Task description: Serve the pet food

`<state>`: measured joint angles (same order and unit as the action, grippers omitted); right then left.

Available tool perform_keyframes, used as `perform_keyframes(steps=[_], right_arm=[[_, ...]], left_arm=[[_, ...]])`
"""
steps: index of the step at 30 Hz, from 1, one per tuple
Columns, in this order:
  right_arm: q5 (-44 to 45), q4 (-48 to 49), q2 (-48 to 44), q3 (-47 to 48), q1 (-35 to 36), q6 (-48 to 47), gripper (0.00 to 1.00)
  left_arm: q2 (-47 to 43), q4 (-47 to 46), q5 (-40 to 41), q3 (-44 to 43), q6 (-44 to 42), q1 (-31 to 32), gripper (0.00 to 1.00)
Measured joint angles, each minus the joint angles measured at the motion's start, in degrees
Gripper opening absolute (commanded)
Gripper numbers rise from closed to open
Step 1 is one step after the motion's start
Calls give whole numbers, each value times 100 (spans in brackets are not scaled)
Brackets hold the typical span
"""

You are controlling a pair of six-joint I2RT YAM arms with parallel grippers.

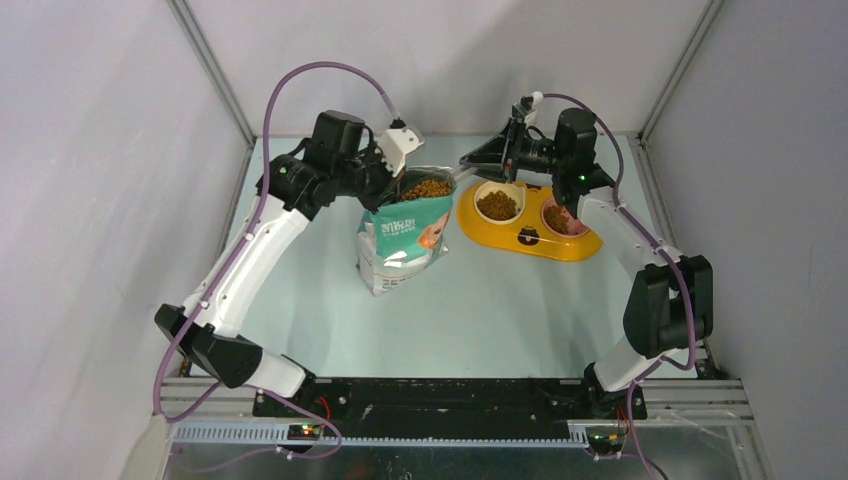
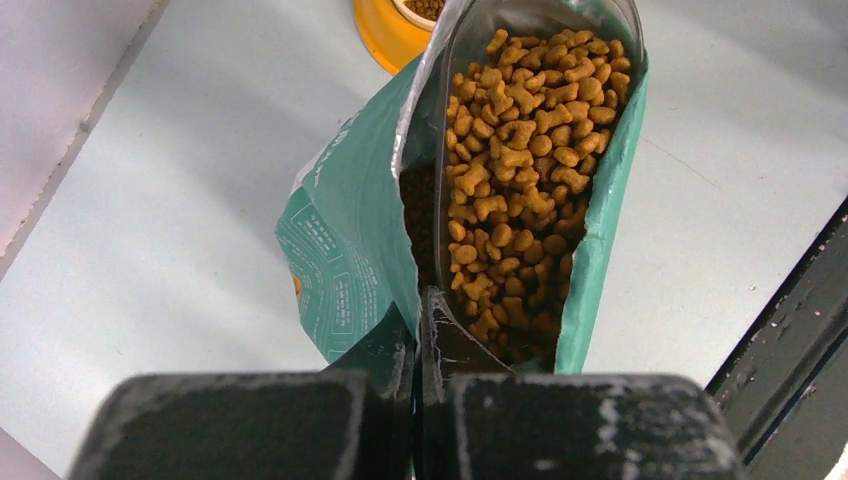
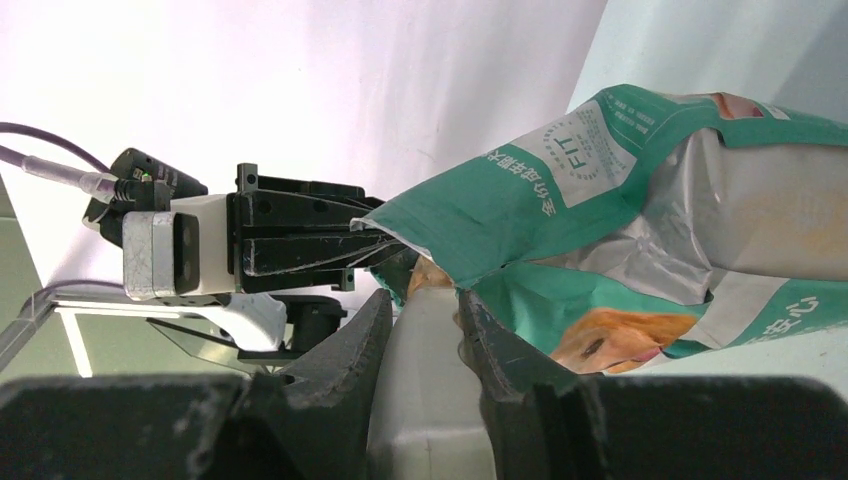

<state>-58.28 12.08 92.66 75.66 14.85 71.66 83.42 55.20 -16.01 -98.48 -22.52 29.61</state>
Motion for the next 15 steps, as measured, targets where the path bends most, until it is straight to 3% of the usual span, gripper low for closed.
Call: perform_keyframes(steps=[15], right_arm=[[297, -433, -160, -118, -48, 450, 0]], left_arm=[[-7, -35, 87, 2, 2, 13, 0]])
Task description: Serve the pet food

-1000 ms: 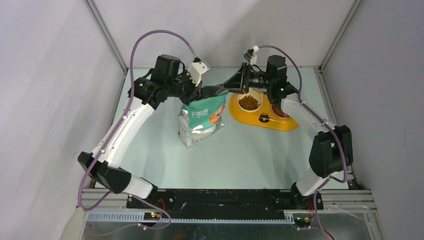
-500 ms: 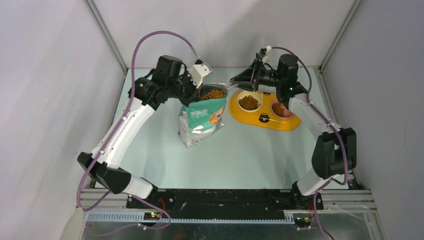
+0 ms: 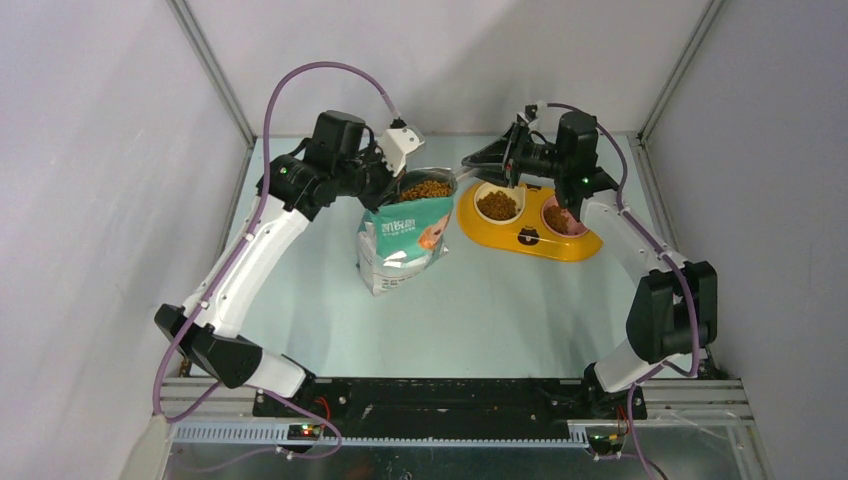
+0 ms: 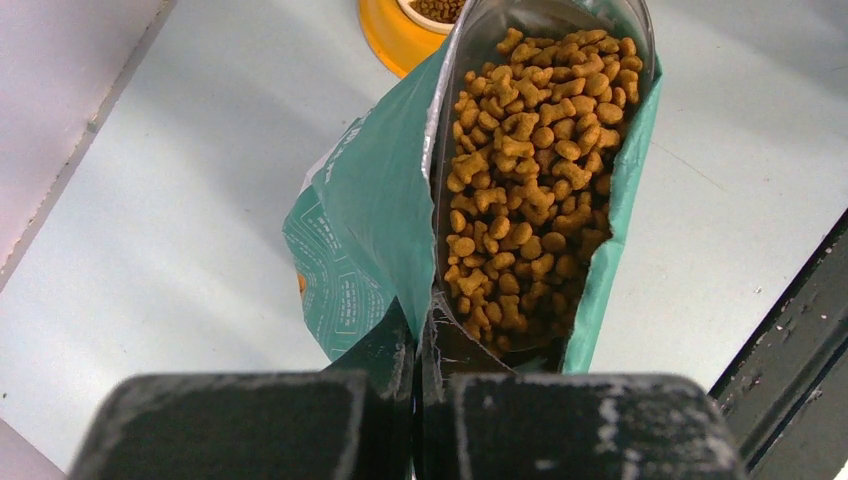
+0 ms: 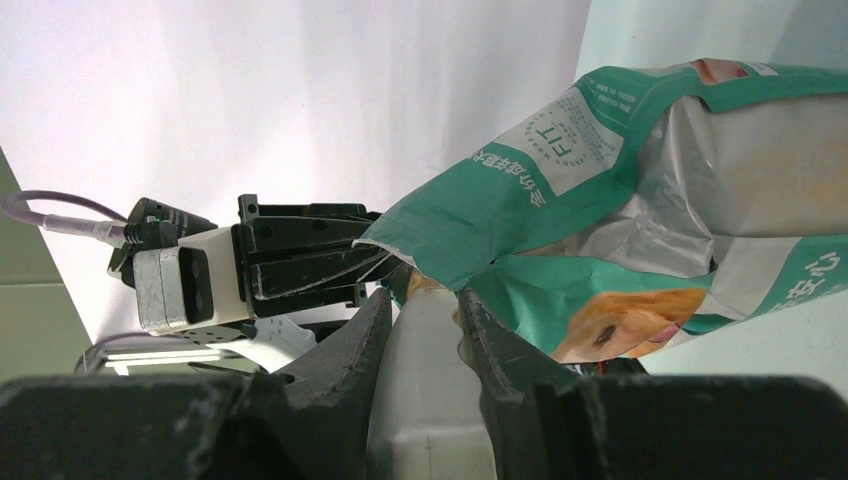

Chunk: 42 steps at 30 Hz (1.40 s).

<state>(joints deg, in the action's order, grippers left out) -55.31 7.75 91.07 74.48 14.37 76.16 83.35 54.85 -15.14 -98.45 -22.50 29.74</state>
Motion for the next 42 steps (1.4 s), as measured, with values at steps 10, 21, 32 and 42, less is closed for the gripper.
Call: perform_keyframes(steps=[10, 21, 32, 42], right_arm=[[212, -398, -136, -17, -20, 125, 0], [219, -490, -271, -66, -118, 188, 0], [588, -911, -573, 81, -136, -74, 0], [640, -1154, -581, 326, -299, -90, 0]], left_arm=[[0, -20, 87, 0, -4, 17, 0], [0, -111, 94, -2, 52, 63, 0], [205, 24, 24, -262, 208, 63, 0], [214, 63, 157, -271, 203, 79, 0]])
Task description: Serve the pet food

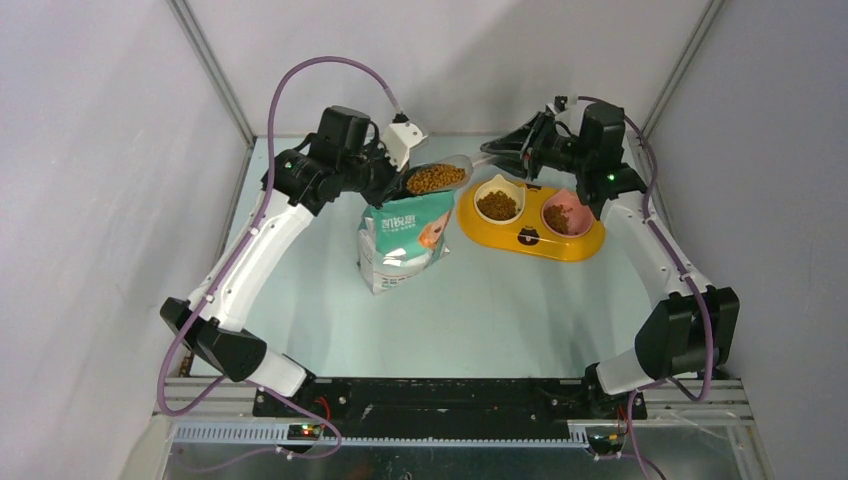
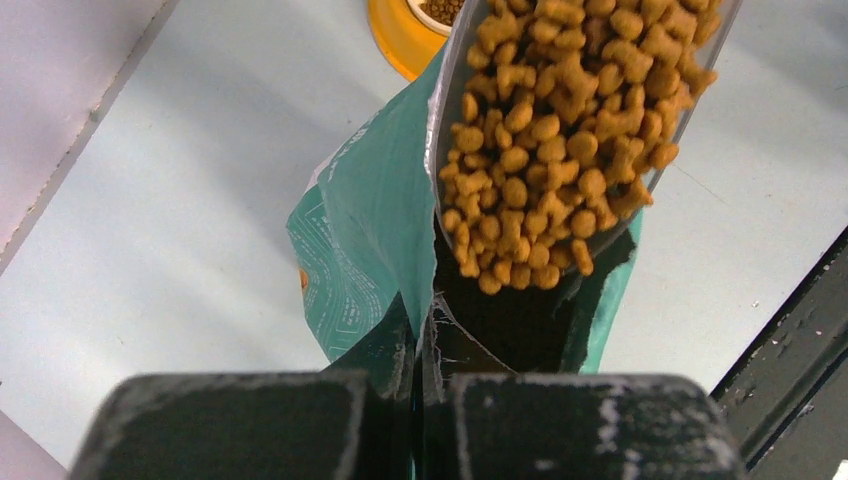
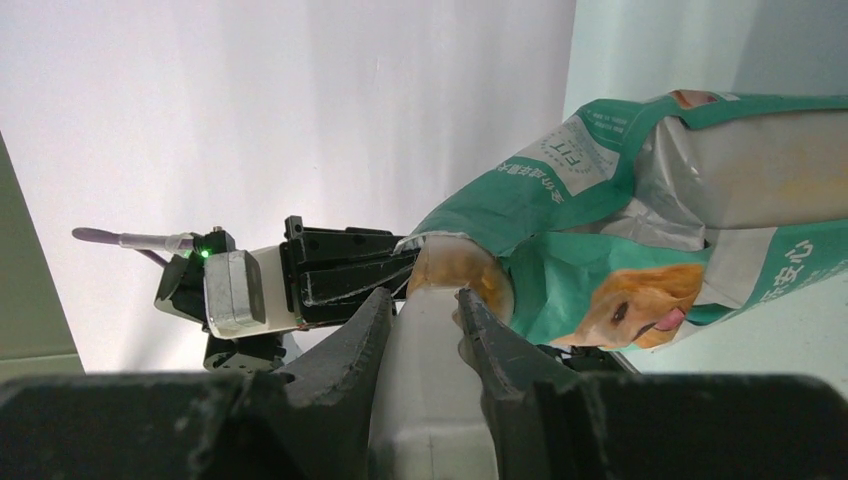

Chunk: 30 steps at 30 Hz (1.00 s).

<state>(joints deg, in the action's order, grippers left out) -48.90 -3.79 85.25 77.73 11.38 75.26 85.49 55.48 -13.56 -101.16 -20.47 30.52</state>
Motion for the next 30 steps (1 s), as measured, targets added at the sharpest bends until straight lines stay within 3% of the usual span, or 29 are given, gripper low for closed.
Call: perform_keyframes(steps=[30], right_arm=[[-341, 887, -101, -498, -1182, 708, 0]], left_arm=[[39, -9, 702, -63, -105, 13, 0]])
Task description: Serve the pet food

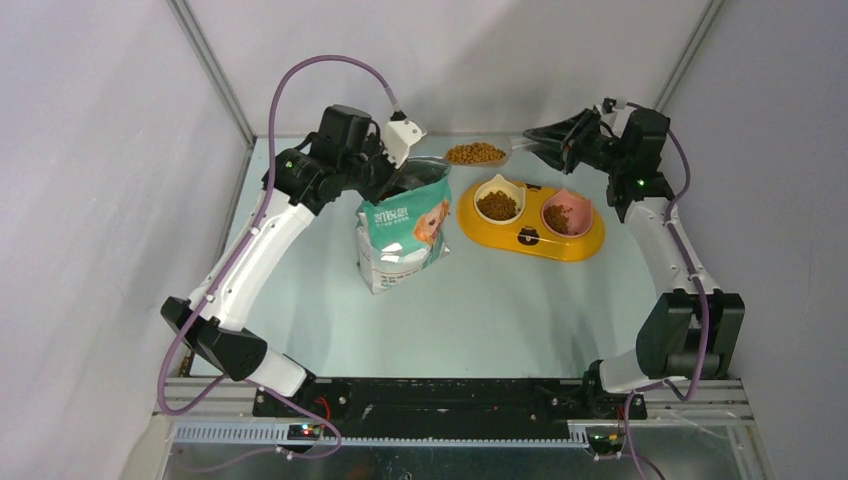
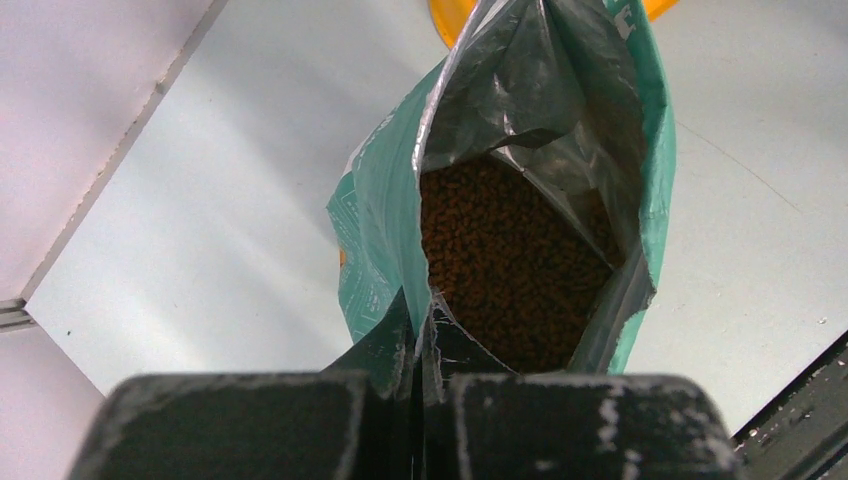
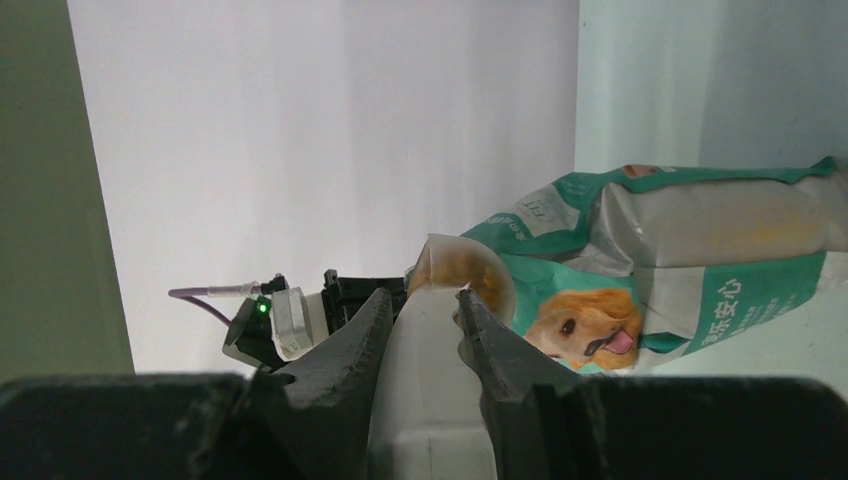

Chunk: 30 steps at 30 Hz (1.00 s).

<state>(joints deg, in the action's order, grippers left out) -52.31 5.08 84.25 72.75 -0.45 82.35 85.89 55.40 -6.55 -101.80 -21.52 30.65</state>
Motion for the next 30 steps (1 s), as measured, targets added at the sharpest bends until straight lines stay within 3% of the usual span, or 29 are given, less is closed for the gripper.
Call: perform_keyframes(steps=[19, 30], right_arm=[[-39, 811, -48, -763, -1150, 376, 0], [50, 1152, 407, -1167, -1421, 28, 0]], left_arm=[[0, 0, 50, 0, 0, 0, 0], [-20, -44, 39, 66, 0, 0, 0]])
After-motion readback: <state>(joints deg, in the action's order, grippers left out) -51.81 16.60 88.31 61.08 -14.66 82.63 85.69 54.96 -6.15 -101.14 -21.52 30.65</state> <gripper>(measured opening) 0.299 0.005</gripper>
